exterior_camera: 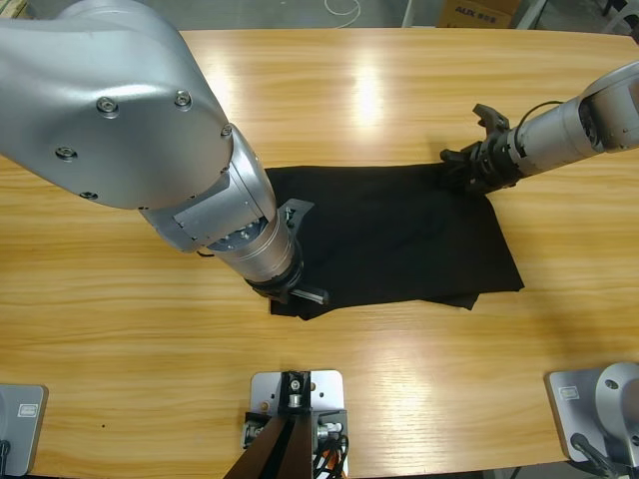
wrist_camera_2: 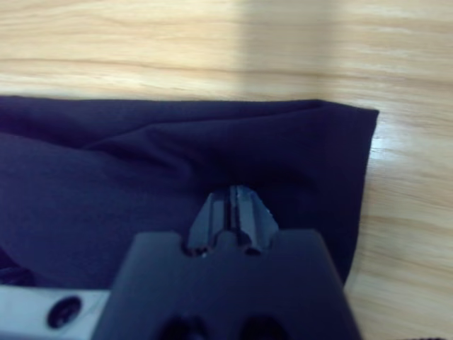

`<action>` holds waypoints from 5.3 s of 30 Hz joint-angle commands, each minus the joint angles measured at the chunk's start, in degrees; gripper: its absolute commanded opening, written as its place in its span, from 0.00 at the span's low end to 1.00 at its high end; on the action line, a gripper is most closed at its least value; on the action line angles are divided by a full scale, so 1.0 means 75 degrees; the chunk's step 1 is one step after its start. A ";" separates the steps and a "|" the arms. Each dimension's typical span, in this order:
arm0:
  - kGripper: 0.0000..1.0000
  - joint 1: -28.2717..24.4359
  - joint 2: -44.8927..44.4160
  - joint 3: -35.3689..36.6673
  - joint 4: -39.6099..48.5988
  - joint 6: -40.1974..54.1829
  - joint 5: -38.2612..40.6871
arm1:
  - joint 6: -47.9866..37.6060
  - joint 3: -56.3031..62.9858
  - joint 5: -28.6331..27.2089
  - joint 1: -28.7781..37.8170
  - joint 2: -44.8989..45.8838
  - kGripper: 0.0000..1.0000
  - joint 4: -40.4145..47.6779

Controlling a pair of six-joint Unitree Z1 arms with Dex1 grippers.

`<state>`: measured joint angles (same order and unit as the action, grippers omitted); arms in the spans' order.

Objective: Fold clothes

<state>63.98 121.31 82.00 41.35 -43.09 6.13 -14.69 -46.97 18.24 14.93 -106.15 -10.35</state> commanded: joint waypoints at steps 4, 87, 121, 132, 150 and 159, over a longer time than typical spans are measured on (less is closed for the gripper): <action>0.00 0.0059 0.0742 -0.0327 0.0266 -0.0138 0.0088 | 0.0300 0.0167 -0.0285 -0.0562 -0.0366 0.00 0.0055; 0.99 -0.2013 -0.2642 -0.1837 0.0990 -0.0018 -0.0714 | -0.2089 0.3169 0.3317 -0.2205 0.1052 0.89 0.2341; 0.98 -0.2379 -0.3671 -0.2636 0.0955 -0.0349 -0.0958 | -0.2332 0.3884 0.3945 -0.1370 -0.1139 0.48 0.3691; 0.98 -0.2381 -0.3695 -0.2671 0.0948 -0.0349 -0.0958 | -0.1908 0.4498 0.4013 -0.1223 -0.0881 0.00 0.5369; 0.98 -0.2297 -0.3699 -0.2917 0.0894 -0.0313 -0.0946 | -0.1941 -0.0808 -0.4054 -0.0285 0.3396 0.00 -0.6191; 0.98 -0.2250 -0.3674 -0.2978 0.0768 -0.0313 -0.0946 | -0.2471 -0.2808 -0.5385 0.3348 0.2147 0.00 -0.7548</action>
<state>46.66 94.58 61.66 48.12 -45.49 -0.28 -30.57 -57.91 -18.94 23.55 -82.24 -61.26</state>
